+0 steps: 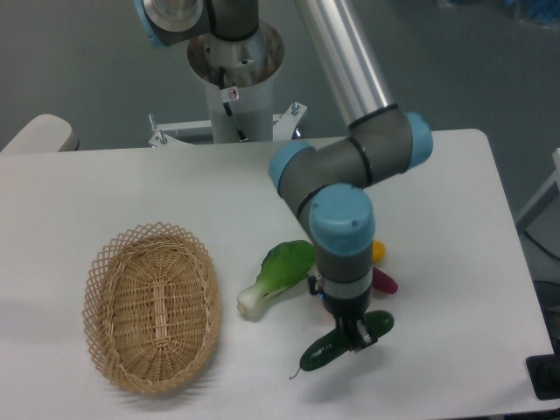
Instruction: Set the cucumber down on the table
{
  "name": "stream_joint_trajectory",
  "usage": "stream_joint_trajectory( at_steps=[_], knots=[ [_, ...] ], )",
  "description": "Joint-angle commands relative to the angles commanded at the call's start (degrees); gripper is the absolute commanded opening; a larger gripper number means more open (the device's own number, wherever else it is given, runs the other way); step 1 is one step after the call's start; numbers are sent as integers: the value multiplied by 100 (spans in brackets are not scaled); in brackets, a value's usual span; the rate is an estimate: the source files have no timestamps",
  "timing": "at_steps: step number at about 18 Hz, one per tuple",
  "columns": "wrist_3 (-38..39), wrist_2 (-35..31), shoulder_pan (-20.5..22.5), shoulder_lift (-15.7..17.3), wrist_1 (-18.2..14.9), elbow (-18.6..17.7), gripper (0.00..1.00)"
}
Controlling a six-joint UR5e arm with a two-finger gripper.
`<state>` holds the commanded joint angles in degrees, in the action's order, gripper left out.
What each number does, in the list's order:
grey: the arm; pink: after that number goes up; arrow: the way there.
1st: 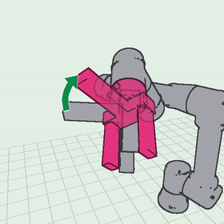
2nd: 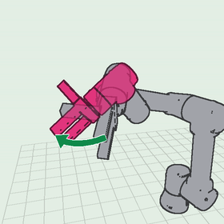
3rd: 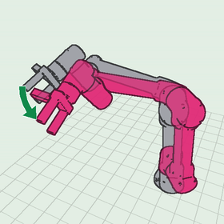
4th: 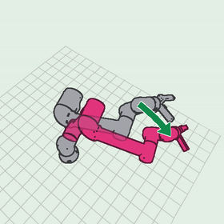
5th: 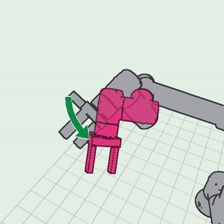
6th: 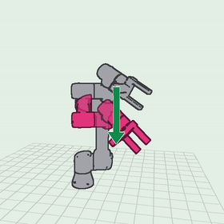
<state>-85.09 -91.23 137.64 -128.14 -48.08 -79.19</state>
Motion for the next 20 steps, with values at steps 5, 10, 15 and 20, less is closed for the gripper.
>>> stream_joint_trajectory(
  at_steps=[5, 10, 15, 20],
  knots=[
    [431, 0, -26, -168, -9, -96, 26],
    [511, 9, -62, -203, -44, -141, 26],
    [502, -9, -70, -229, -35, -141, 49],
    [520, -52, -132, -194, -9, -106, 100]
  ],
)
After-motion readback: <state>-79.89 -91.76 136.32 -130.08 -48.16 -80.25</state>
